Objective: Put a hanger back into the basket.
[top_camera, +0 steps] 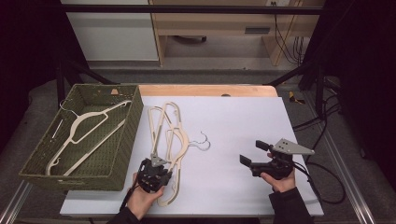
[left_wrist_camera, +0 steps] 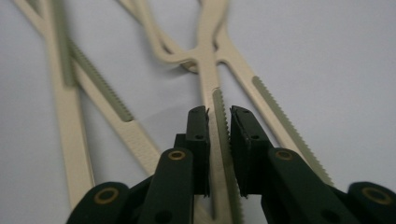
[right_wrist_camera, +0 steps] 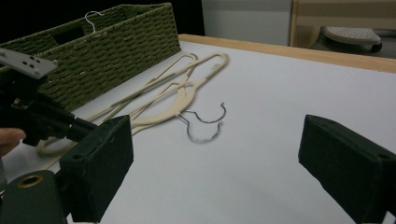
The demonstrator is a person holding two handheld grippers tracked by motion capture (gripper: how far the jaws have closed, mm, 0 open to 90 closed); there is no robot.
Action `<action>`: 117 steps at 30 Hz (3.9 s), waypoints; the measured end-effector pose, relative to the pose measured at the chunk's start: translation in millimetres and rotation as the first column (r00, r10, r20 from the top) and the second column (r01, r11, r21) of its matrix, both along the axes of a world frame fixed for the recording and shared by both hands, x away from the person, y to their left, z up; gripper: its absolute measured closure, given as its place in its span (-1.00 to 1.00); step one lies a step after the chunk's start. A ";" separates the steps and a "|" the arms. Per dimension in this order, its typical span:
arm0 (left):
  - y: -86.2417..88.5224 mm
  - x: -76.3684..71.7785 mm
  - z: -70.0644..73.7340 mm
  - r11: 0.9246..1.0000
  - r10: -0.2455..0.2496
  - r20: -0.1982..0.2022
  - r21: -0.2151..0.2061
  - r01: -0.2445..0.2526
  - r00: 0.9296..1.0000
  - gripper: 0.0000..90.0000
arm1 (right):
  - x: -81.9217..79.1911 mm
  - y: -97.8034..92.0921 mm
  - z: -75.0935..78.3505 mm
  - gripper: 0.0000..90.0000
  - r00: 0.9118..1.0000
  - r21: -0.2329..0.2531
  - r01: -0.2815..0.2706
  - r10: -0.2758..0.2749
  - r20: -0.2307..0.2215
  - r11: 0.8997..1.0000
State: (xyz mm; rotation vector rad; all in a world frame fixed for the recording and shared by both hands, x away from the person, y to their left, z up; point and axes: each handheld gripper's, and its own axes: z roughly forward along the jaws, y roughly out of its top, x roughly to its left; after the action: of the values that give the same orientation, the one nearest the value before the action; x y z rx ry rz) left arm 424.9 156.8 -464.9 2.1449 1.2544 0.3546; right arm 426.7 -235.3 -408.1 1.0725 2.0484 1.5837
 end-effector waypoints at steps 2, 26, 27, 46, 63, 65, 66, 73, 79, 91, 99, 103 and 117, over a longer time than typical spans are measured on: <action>5.8 1.4 -1.6 0.999 -0.013 -0.019 -0.038 0.012 1.000 0.76 | 0.2 1.2 -1.1 -0.77 1.000 -0.006 -0.008 0.008 -0.002 1.000; 2.0 -1.6 5.7 0.997 -0.073 0.032 0.024 0.072 0.997 0.76 | 7.5 24.3 -7.4 -0.74 0.998 -0.031 -0.059 0.058 -0.025 0.998; 4.3 -2.7 10.1 0.997 -0.071 0.047 0.015 0.070 0.996 0.76 | 8.5 26.9 -8.2 -0.74 0.998 -0.035 -0.059 0.058 -0.029 0.998; 26.3 -16.8 48.8 0.997 -0.053 0.156 -0.055 0.063 0.986 0.76 | 32.3 83.2 -5.6 -0.46 0.991 -0.052 -0.132 0.131 -0.026 0.990; 25.8 -19.1 48.6 0.997 -0.067 0.150 -0.039 0.073 0.986 0.76 | 77.6 138.9 -23.4 0.23 0.978 -0.189 -0.197 0.180 -0.102 0.962; 25.6 -19.2 48.7 0.997 -0.067 0.149 -0.036 0.073 0.987 0.76 | 80.5 140.6 -26.7 0.32 0.974 -0.202 -0.212 0.190 -0.121 0.956; 25.4 -19.2 48.5 0.997 -0.068 0.148 -0.035 0.074 0.987 0.76 | 81.5 141.2 -28.2 0.36 0.972 -0.209 -0.222 0.198 -0.129 0.952; 22.1 -20.1 45.0 0.997 -0.074 0.144 -0.027 0.079 0.987 0.76 | 83.9 144.1 -34.6 0.76 0.958 -0.246 -0.266 0.227 -0.177 0.932; 23.0 -21.0 43.5 0.996 -0.080 0.142 -0.028 0.085 0.987 0.76 | 85.8 144.5 -38.6 0.83 0.953 -0.269 -0.283 0.237 -0.191 0.921; 25.3 -22.2 42.1 0.996 -0.078 0.140 -0.034 0.084 0.987 0.76 | 88.7 144.7 -39.6 0.86 0.953 -0.233 -0.284 0.247 -0.174 0.930; 26.4 -22.2 42.5 0.995 -0.086 0.131 -0.030 0.091 0.988 0.76 | 92.6 145.2 -45.9 0.93 0.937 -0.229 -0.333 0.294 -0.187 0.915; 27.3 -22.0 43.1 0.995 -0.092 0.129 -0.024 0.096 0.987 0.76 | 94.5 146.7 -49.7 0.87 0.937 -0.232 -0.333 0.294 -0.189 0.914; 16.1 -20.3 47.2 0.992 -0.126 0.194 0.046 0.119 0.973 0.44 | 86.6 145.1 -41.3 0.98 0.925 -0.267 -0.358 0.301 -0.233 0.895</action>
State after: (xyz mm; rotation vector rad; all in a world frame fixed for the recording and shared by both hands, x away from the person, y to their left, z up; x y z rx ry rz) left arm 404.6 173.0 -417.7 2.1451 1.0070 0.5248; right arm 513.3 -90.2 -449.4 0.8137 2.6150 1.2781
